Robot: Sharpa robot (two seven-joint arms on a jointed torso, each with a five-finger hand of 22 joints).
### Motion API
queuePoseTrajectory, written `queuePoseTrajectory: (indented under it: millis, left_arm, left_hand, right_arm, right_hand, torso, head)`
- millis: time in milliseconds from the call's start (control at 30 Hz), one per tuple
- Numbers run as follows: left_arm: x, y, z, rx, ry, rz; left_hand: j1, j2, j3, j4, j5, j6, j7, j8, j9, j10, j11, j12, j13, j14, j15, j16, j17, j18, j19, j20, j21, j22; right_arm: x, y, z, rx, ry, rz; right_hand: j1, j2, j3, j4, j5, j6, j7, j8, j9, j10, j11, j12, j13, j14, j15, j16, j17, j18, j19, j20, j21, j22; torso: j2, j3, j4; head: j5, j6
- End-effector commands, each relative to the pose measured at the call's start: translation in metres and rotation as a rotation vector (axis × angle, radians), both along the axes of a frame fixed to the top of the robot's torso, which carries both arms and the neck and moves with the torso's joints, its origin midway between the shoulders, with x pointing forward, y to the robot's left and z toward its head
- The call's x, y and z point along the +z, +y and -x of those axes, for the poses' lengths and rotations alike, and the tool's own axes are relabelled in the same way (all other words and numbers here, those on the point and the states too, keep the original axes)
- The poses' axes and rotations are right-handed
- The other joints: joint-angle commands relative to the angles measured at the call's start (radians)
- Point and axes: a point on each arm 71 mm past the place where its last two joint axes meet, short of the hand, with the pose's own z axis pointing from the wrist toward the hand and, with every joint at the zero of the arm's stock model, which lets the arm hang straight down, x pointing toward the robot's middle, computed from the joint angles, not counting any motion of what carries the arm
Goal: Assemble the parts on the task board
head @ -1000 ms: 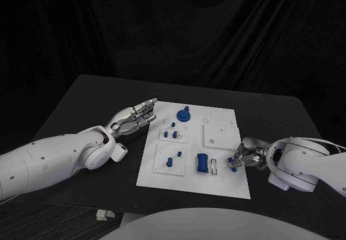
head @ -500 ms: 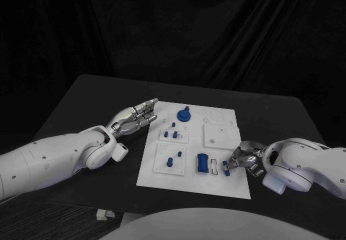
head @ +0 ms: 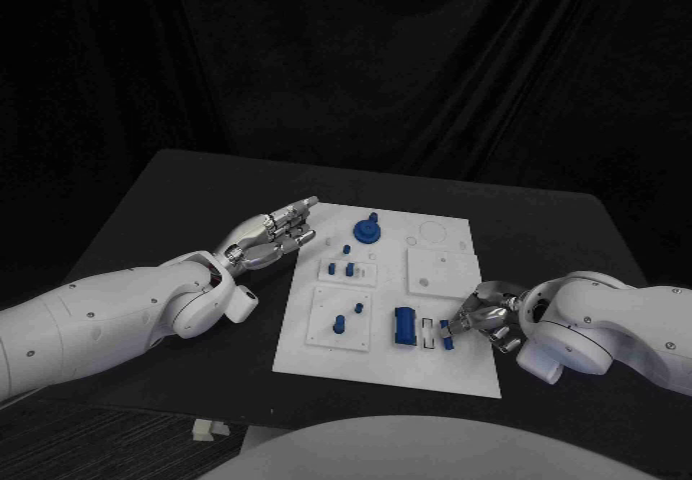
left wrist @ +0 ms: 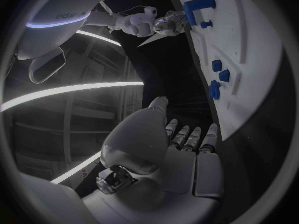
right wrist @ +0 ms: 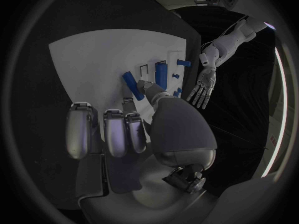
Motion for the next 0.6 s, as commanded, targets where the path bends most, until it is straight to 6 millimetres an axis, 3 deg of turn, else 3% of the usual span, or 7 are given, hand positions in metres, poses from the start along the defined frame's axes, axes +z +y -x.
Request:
queuePoseTrajectory:
  millis: [33, 600]
  left_arm:
    - [0.0002, -0.0014, 0.0007, -0.007, 0.0, 0.015]
    - [-0.0003, -0.002, 0.0005, -0.009, 0.004, 0.013]
  left_hand:
    - [0.008, 0.004, 0.007, 0.0, 0.006, -0.002, 0.005, 0.005, 0.001, 0.002, 0.005, 0.002, 0.001, 0.0, -0.007, -0.004, -0.001, 0.006, 0.003, 0.005, 0.004, 0.0]
    - [0.008, 0.005, 0.009, -0.001, 0.006, -0.002, 0.005, 0.005, 0.001, 0.002, 0.006, 0.002, 0.001, 0.0, -0.007, -0.004, -0.001, 0.006, 0.003, 0.005, 0.004, 0.0]
  right_arm:
    - [-0.0018, 0.0004, 0.0012, -0.021, 0.019, 0.0]
    - [-0.0016, 0.0072, 0.0011, -0.017, 0.024, -0.027]
  right_hand:
    - [-0.011, -0.001, -0.002, 0.007, -0.01, -0.001, 0.001, 0.003, -0.001, 0.11, -0.003, 0.003, 0.263, 0.068, -0.001, 0.004, 0.042, 0.004, 0.034, 0.004, 0.002, 0.206]
    - [-0.033, 0.006, -0.011, 0.025, -0.036, 0.003, -0.003, 0.011, -0.001, 0.11, -0.006, 0.003, 0.263, 0.068, -0.003, 0.003, 0.039, 0.004, 0.034, 0.003, 0.002, 0.206]
  torso:
    - [0.0, 0.0004, 0.0013]
    - [0.0, 0.0003, -0.0001]
  head:
    - [-0.001, 0.0]
    - [0.002, 0.0]
